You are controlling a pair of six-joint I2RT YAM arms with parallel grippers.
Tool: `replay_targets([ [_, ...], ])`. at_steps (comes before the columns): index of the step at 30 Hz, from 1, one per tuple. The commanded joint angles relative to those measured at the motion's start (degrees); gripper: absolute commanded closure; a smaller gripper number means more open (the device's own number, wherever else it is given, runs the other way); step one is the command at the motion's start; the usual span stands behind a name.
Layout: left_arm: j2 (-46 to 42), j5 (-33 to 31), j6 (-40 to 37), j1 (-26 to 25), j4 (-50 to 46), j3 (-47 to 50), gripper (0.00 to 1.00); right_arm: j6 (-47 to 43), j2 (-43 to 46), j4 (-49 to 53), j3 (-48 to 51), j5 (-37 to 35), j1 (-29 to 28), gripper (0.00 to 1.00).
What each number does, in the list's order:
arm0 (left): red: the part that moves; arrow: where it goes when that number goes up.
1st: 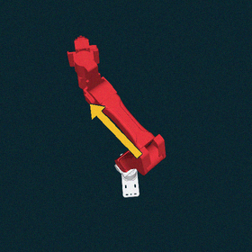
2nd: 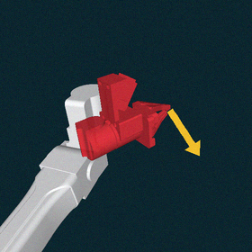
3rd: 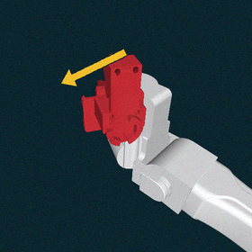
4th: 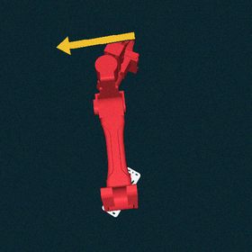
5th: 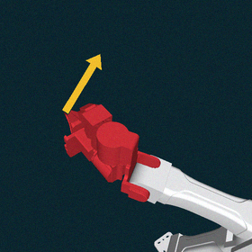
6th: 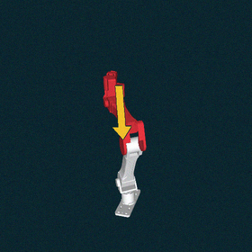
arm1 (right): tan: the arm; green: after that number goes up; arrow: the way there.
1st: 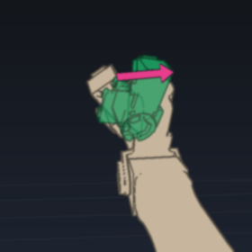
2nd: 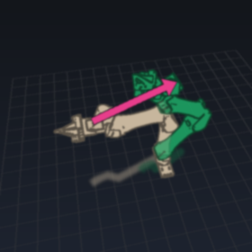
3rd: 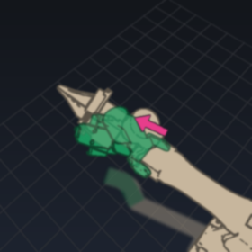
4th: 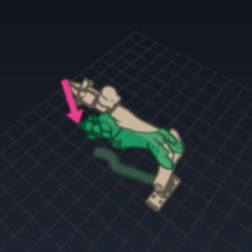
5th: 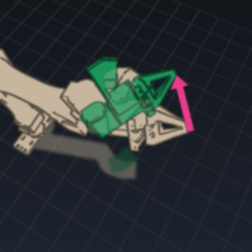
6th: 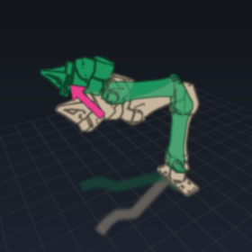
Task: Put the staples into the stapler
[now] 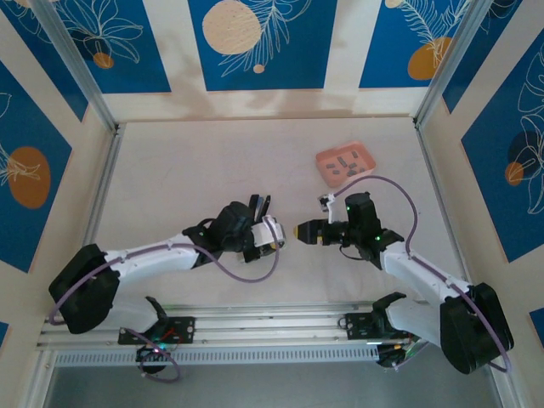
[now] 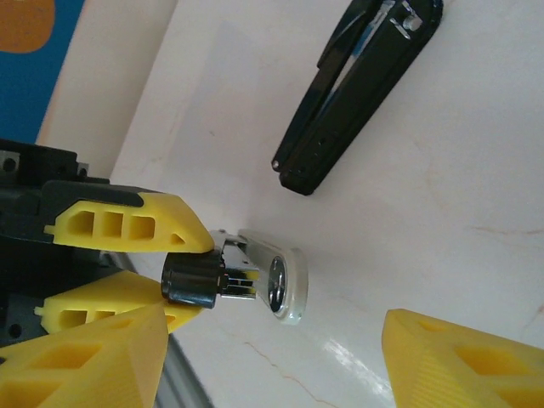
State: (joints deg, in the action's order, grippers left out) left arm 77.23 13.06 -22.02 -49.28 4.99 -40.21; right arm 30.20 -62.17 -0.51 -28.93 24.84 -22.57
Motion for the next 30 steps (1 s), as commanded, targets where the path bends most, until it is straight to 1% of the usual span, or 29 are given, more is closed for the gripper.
replay_targets([
  [1, -3.2, 2.0, 4.2, 1.0, 14.0, 2.3, 0.96, 1.6, -2.0, 1.8, -2.8, 9.0, 1.3, 0.32],
  [6, -5.1, 2.5, 5.7, 1.2, 18.4, 4.7, 0.99, 3.1, -3.9, 1.6, -4.8, 12.6, 1.4, 0.33],
  [11, -6.5, 3.0, 7.5, 1.6, 23.5, 7.3, 1.00, 5.0, -3.7, 0.9, -4.8, 12.2, 1.5, 0.33],
  [19, -7.4, 5.3, 12.4, 3.0, 32.9, 10.6, 1.00, 10.5, -3.6, -6.4, -3.6, 13.7, 1.1, 0.33],
  [26, -6.9, 6.7, 12.9, 3.1, 34.4, 11.1, 1.00, 11.3, -3.3, -6.4, -4.1, 14.0, -0.2, 0.34],
  [30, -6.6, 7.3, 13.0, 3.1, 34.5, 11.0, 1.00, 9.1, -3.5, -1.6, -5.0, 11.1, -0.7, 0.35],
])
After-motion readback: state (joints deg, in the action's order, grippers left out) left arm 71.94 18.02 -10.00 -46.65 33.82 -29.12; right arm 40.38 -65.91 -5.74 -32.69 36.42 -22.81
